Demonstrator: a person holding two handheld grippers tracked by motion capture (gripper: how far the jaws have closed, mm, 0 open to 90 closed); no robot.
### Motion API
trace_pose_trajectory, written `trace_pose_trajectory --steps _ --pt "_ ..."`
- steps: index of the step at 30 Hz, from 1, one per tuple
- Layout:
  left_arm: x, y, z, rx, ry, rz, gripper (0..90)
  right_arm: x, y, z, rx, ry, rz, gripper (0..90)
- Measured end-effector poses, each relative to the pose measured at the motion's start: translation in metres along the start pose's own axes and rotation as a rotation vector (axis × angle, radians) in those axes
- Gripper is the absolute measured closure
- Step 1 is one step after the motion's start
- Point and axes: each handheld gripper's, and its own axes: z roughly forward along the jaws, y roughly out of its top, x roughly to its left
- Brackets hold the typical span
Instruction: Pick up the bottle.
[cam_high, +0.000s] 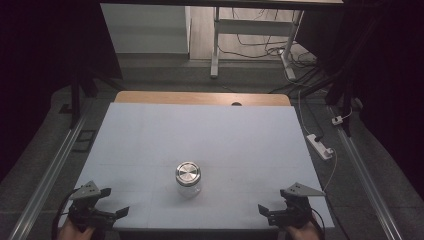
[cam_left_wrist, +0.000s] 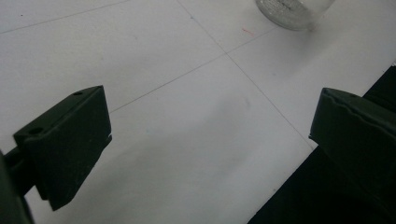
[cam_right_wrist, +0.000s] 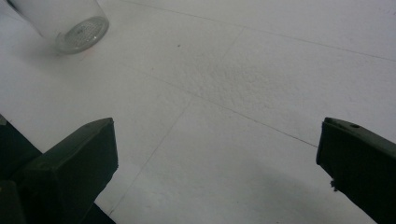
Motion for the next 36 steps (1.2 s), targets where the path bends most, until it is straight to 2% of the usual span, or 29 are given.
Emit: trace_pose_trajectory --steps 30,36 --pt "-0.0020 0.0004 -0.0002 -0.001 0.007 0.015 0.0 0.0005 0.0001 0.0003 0.001 0.001 -0.006 0.0" --pt "-0.0052 0.0026 0.0000 -0.025 -0.010 0.040 0.0 0.0004 0.0001 0.0003 0.002 0.002 -0.005 0.0"
